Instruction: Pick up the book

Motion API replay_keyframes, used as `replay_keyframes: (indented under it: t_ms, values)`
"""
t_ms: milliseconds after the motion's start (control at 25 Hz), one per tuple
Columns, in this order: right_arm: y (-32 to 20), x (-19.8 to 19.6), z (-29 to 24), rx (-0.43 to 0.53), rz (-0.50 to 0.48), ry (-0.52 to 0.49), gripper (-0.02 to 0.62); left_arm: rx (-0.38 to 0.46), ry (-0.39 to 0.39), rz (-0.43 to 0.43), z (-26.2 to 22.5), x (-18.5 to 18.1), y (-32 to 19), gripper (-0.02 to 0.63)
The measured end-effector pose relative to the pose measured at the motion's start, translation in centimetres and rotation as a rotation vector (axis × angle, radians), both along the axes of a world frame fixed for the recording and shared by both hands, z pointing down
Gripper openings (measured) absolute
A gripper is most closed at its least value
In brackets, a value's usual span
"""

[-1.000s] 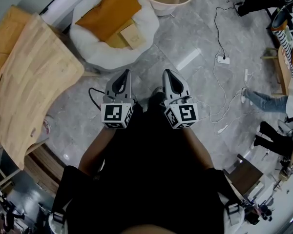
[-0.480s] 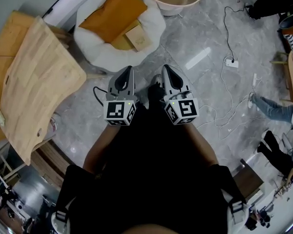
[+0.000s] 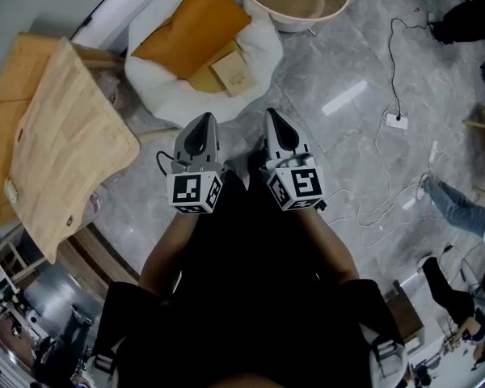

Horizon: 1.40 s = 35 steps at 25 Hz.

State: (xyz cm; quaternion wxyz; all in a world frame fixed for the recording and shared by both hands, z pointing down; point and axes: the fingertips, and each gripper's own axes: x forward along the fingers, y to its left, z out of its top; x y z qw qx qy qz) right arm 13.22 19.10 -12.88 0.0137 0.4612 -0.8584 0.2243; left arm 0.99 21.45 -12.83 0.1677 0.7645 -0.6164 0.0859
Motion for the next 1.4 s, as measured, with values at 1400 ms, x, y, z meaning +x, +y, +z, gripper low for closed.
replay_keyframes:
  t_ms: [1400]
  values:
    - [-9.8,-8.1,35.2,-0.331,0.089,0.059,0.003,-0.194,0.062,-0.021,25.0,-5.9,-9.5,0.008]
